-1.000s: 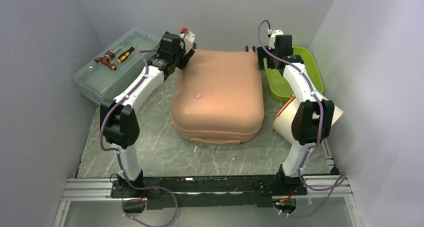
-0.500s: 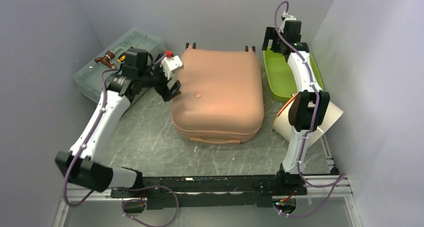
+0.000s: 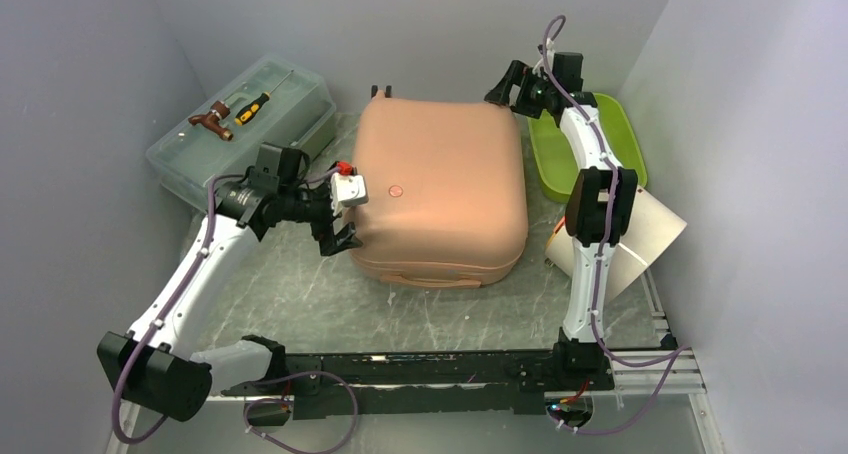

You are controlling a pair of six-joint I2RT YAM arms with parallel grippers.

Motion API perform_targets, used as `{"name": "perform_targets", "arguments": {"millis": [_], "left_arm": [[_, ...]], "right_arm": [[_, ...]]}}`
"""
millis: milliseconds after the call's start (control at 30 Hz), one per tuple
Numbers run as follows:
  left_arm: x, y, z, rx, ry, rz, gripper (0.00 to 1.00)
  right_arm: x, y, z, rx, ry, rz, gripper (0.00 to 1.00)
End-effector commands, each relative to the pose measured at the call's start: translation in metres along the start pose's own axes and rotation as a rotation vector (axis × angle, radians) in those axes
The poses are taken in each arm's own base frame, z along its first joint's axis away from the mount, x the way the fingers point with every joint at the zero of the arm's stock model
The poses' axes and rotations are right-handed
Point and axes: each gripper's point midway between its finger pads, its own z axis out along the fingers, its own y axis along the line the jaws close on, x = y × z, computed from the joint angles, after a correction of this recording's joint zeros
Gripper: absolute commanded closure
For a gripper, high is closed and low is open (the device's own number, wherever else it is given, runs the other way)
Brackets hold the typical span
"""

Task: Open, take out, and arrange the luggage
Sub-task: Adjust the luggage at the center of the board.

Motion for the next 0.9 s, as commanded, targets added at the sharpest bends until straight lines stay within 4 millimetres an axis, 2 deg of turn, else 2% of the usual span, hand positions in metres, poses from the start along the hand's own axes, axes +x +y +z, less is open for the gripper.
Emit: {"name": "perform_targets", "arguments": {"millis": [0, 167, 233, 333, 433, 533, 733, 867], "left_arm": [[0.032, -0.039, 0.024, 0.133, 0.057, -0.109, 0.01], [0.047, -0.032, 0.027, 0.07, 0.122, -0.11, 0.01], [0.053, -0.016, 0.027, -0.021, 0.159, -0.124, 0.01], [0.067, 0.02, 0.02, -0.235, 0.239, -0.162, 0.01], [0.084, 0.061, 0.002, -0.491, 0.32, -0.189, 0.01], [0.093, 0.088, -0.019, -0.671, 0.36, -0.2, 0.01], [0.105, 0.12, -0.064, -0.862, 0.373, -0.3, 0.01], [0.116, 0.128, -0.085, -0.934, 0.387, -0.349, 0.01]], "right_arm": [[0.002, 0.047, 0.001, -0.256, 0.042, 0.022, 0.0], [0.027, 0.061, 0.01, -0.339, 0.119, -0.013, 0.0], [0.038, 0.066, 0.012, -0.349, 0.151, -0.069, 0.0], [0.053, 0.067, 0.009, -0.356, 0.2, -0.105, 0.0], [0.07, 0.068, -0.001, -0.372, 0.257, -0.133, 0.01], [0.089, 0.07, -0.013, -0.389, 0.315, -0.162, 0.02], [0.135, 0.087, -0.043, -0.461, 0.448, -0.237, 0.02], [0.167, 0.099, -0.063, -0.509, 0.524, -0.28, 0.03]]}}
